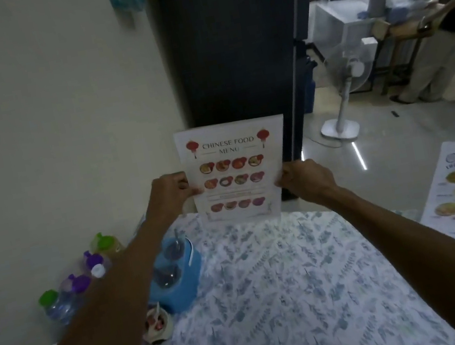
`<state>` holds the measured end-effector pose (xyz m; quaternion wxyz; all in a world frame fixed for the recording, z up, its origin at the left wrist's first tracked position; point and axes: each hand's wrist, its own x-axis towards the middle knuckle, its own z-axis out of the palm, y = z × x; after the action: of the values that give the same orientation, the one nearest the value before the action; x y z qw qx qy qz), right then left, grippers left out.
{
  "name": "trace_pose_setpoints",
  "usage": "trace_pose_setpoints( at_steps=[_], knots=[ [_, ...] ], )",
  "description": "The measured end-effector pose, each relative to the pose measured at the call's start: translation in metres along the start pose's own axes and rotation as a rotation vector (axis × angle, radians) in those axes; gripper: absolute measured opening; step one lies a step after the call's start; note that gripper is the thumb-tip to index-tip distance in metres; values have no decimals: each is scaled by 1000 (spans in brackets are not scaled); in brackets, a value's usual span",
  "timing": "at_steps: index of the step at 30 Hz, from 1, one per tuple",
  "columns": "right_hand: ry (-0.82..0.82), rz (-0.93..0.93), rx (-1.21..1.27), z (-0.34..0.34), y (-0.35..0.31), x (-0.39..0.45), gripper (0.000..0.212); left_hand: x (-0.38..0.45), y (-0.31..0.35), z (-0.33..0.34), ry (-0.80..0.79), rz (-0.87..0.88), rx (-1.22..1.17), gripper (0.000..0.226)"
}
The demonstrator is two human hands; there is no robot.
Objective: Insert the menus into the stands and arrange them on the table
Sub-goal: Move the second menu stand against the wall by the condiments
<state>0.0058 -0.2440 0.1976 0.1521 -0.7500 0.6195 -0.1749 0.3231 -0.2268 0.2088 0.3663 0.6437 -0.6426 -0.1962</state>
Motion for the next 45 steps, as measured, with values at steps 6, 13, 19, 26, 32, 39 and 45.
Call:
trace_pose_setpoints(
  at_steps=[6,13,19,26,32,39,45],
  knots=[
    [-33,6,23,59,-46,68,23,53,-67,-34,-34,-2,27,30],
    [-84,60,113,163,-113,132,17,109,-173,-70,-87,-139,39,34],
    [-41,116,304,226,-148,173,17,155,-244,-77,-82,-228,84,20],
    [-42,162,301,263,-161,218,22,186,-273,-66,-25,-314,139,18],
    [-77,118,117,301,-161,221,14,183,-291,-41,-7,-414,262,24],
    [-91,129,151,315,-163,229,12,185,-291,-31,-29,-428,473,18],
    [-48,98,81,322,-165,225,14,190,-289,-36,-161,-357,692,19]
  ],
)
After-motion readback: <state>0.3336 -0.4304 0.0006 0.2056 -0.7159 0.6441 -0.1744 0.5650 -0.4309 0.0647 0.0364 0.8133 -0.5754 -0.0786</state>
